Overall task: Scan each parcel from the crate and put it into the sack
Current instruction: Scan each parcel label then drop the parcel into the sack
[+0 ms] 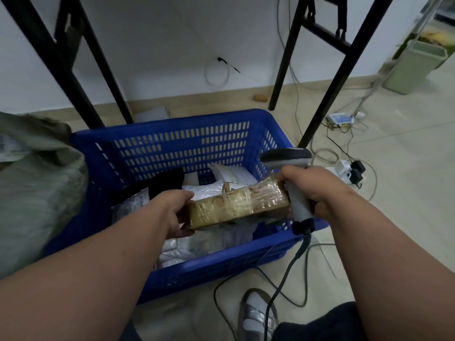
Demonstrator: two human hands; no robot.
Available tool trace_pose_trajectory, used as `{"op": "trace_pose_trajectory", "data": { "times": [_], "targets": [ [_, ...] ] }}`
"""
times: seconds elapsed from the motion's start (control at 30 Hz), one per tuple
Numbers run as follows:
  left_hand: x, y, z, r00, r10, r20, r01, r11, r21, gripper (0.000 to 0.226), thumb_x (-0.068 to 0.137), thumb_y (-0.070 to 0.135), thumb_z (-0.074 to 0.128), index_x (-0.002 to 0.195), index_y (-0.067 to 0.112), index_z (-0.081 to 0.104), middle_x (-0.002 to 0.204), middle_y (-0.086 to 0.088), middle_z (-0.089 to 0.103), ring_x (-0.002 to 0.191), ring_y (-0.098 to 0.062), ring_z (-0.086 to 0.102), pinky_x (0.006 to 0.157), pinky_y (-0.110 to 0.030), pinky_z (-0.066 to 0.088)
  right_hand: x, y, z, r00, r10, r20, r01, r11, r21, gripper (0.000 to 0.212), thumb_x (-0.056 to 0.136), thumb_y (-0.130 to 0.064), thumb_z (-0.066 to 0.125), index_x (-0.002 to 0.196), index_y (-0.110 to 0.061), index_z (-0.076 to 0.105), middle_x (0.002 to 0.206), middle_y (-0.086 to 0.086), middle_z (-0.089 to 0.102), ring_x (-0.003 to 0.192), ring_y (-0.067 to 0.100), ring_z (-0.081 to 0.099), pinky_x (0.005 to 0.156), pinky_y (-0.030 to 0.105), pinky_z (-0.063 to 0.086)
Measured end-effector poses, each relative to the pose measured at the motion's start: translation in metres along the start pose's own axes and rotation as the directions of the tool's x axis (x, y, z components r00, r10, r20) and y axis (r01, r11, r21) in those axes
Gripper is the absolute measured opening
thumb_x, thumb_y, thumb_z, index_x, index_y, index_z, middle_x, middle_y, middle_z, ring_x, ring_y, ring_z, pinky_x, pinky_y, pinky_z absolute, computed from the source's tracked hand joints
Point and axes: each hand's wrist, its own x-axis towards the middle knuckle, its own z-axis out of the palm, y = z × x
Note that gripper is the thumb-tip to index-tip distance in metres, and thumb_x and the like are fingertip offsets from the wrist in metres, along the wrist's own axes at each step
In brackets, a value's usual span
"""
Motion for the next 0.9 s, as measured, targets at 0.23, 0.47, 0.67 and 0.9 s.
{"op": "trace_pose_trajectory", "data": {
  "times": [0.23, 0.47, 0.67, 0.9],
  "targets": [
    [-0.058, 0.021, -0.057, 0.993, 0.107, 0.053, -0.078, 0.920, -0.384, 0.013, 0.095, 0.010, 0.059, 0.105, 0.003, 0.063, 0.100, -0.010, 0.060, 0.100, -0.025, 0.062, 0.069, -0.056, 0.054, -0.033, -0.023, 0.027, 0.982, -0.190, -0.016, 0.190, 0.964, 0.183, 0.029, 0.067, -0.029, 0.074, 0.092, -0.014, 0.068, 0.059, 0.000, 0.072, 0.058, 0.019, 0.071, 0.051, 0.031, 0.055],
    [-0.118, 0.017, -0.105, 0.898, 0.399, 0.185, -0.243, 0.801, -0.548, 0.030, 0.083, -0.002, 0.053, 0.113, 0.000, 0.058, 0.079, -0.017, 0.067, 0.054, -0.019, 0.062, 0.057, -0.023, 0.050, -0.058, -0.043, 0.056, 0.967, -0.250, 0.043, 0.218, 0.907, 0.359, 0.047, 0.058, -0.032, 0.077, 0.102, -0.022, 0.064, 0.094, 0.013, 0.072, 0.086, 0.031, 0.071, 0.071, 0.052, 0.061],
    [-0.140, 0.003, -0.129, 0.877, 0.448, 0.172, -0.371, 0.860, -0.351, 0.055, 0.080, -0.008, 0.048, 0.128, 0.017, 0.061, 0.124, -0.016, 0.062, 0.111, -0.033, 0.060, 0.092, -0.058, 0.048, -0.072, -0.063, 0.081, 0.947, -0.316, 0.062, 0.267, 0.877, 0.400, 0.052, 0.054, -0.033, 0.077, 0.102, -0.016, 0.067, 0.096, 0.017, 0.074, 0.093, 0.037, 0.070, 0.081, 0.060, 0.057],
    [-0.146, 0.000, -0.159, 0.806, 0.587, 0.074, -0.511, 0.754, -0.413, 0.062, 0.070, 0.010, 0.066, 0.129, 0.028, 0.061, 0.126, -0.012, 0.066, 0.112, -0.032, 0.061, 0.085, -0.051, 0.053, -0.074, -0.070, 0.102, 0.910, -0.386, 0.152, 0.335, 0.899, 0.281, 0.016, 0.077, -0.021, 0.071, 0.091, -0.018, 0.066, 0.084, 0.010, 0.072, 0.073, 0.023, 0.071, 0.060, 0.039, 0.061]
  ]
}}
